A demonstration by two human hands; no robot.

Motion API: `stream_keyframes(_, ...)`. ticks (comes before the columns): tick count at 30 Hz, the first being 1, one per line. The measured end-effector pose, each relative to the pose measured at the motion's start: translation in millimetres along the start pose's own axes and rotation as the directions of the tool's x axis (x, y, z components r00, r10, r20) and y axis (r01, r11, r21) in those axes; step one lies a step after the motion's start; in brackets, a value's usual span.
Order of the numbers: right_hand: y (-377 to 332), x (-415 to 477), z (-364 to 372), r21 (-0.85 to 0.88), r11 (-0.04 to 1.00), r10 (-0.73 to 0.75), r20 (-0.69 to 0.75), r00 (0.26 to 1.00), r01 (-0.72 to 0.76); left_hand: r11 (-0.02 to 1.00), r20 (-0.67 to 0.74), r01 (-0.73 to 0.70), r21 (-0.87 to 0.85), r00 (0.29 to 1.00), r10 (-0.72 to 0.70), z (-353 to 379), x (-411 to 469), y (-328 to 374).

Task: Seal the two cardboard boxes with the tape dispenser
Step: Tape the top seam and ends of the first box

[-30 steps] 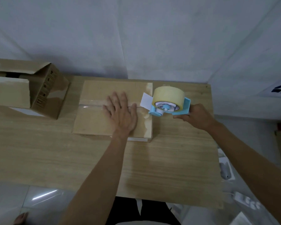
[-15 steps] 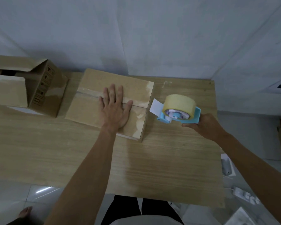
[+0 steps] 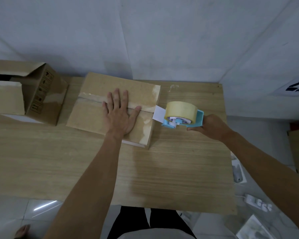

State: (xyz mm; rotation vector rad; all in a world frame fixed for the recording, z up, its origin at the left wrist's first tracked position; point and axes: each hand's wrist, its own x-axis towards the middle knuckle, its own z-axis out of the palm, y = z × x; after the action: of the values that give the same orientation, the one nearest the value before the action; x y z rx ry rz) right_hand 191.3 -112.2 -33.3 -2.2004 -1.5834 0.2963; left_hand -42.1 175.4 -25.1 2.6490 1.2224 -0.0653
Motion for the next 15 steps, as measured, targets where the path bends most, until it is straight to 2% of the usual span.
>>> stream_keyframes(5,0.8,8.7,12.7,0.014,0.999,-0.046,0.024,0.999,0.045,1.000,0.002,-0.006,0.002,1.000,0.006,1.0,0.5,-0.7)
stream_keyframes(9,2.8,6.0,5.1,0.038,0.999,-0.004,0.031,1.000,0.003,1.000,0.007,-0.005,0.015,1.000,0.005,1.6,1.0,-0.8)
stream_keyframes(12,10.4,-9.4,-9.2,0.012,0.999,-0.048,-0.018,0.999,0.049,1.000,0.011,-0.006,0.017,1.000,0.006,1.6,1.1,0.2)
stream_keyframes(15,10.2,-14.9,-12.8,-0.022,0.997,-0.073,0.003,0.997,0.073,1.000,0.004,-0.008,0.019,1.000,0.007,1.2,1.1,0.2)
